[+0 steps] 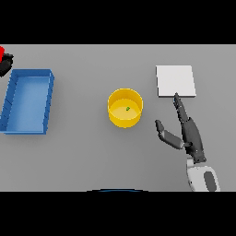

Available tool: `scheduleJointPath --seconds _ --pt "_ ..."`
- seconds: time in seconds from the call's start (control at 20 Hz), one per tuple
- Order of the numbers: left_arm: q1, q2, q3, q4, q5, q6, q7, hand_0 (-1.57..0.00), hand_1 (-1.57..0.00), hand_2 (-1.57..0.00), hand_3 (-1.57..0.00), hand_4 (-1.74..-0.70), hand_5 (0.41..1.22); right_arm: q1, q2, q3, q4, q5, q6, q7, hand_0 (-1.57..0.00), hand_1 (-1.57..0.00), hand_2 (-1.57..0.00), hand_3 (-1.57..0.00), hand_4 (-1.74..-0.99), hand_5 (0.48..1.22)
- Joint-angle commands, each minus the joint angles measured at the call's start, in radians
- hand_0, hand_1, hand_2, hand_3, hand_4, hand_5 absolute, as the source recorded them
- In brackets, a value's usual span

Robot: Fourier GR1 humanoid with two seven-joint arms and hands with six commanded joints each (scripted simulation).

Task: Pick up the red beaker and tilt it to pour out 1 green nut into yellow bowl. Pick up the yellow bowl and place it on the metallic measuring scale.

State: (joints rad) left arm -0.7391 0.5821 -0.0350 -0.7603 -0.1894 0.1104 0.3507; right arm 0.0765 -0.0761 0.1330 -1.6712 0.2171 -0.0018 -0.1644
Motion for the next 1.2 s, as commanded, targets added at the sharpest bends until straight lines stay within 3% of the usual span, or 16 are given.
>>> scheduleJointPath --seconds 0.0,0.2,0.3,0.35,0.45,0.6,0.8,0.9,1.05,1.15 --pt "0.037 -0.008 -0.004 -0.053 0.01 0.01 0.021 -1.57 -1.57 -1.57 -1.57 -1.74 1.151 -0.014 -0.001 -0.008 0.004 -0.012 0.004 0.012 0.0 0.0 0.0 0.0 -1.174 0.676" --pt "0.16 -0.019 -0.013 -0.205 0.035 0.038 0.105 -1.57 -1.57 -1.57 -1.57 -1.74 0.925 -0.012 0.004 -0.006 0.008 -0.005 -0.005 0.01 0.0 0.0 0.0 0.0 -1.157 0.671" --pt "0.182 -0.009 -0.015 -0.268 0.048 0.018 0.163 -1.57 -1.57 -1.53 -1.53 -1.52 0.818 -0.005 0.0 -0.009 0.007 -0.015 0.004 0.003 0.0 0.0 0.0 0.0 -1.155 0.67" --pt "0.198 0.004 -0.025 -0.306 0.063 -0.03 0.144 -1.47 -1.34 -1.28 -1.32 -1.37 0.774 -0.004 0.001 -0.005 0.006 -0.015 0.008 0.008 0.0 0.0 0.0 0.0 -1.153 0.67" --pt "0.224 0.018 -0.014 -0.353 0.131 -0.122 0.136 -0.94 -0.86 -0.82 -0.84 -1.13 0.705 0.003 0.002 0.001 -0.006 -0.006 0.004 0.008 0.0 0.0 0.0 0.0 -1.149 0.67" --pt "0.238 0.043 -0.033 -0.374 0.149 -0.204 0.159 -0.48 -0.44 -0.42 -0.43 -0.92 0.651 -0.008 0.0 -0.012 0.008 -0.024 0.008 0.005 0.0 0.0 0.0 0.0 -1.155 0.67" --pt "0.236 0.058 -0.077 -0.367 0.094 -0.216 0.194 -0.2 -0.18 -0.17 -0.18 -0.81 0.627 -0.005 0.001 0.003 -0.005 0.014 -0.011 0.015 0.0 0.0 0.0 0.0 -1.157 0.665" --pt "0.229 0.051 -0.085 -0.357 0.077 -0.202 0.18 -0.13 -0.11 -0.11 -0.11 -0.79 0.627 -0.01 -0.003 0.002 -0.003 0.022 -0.016 0.019 0.0 0.0 0.0 0.0 -1.157 0.665" --pt "0.244 0.052 -0.072 -0.383 0.081 -0.172 0.129 -0.06 -0.06 -0.06 -0.06 -0.78 0.633 -0.027 -0.001 0.023 -0.003 0.084 -0.045 0.091 0.0 0.0 0.0 0.0 -1.131 0.631" --pt "0.253 0.033 -0.061 -0.397 0.098 -0.153 0.095 -0.04 -0.04 -0.03 -0.04 -0.78 0.644 -0.05 -0.038 0.041 0.008 0.099 -0.003 0.069 0.0 0.0 0.0 0.0 -1.087 0.649"
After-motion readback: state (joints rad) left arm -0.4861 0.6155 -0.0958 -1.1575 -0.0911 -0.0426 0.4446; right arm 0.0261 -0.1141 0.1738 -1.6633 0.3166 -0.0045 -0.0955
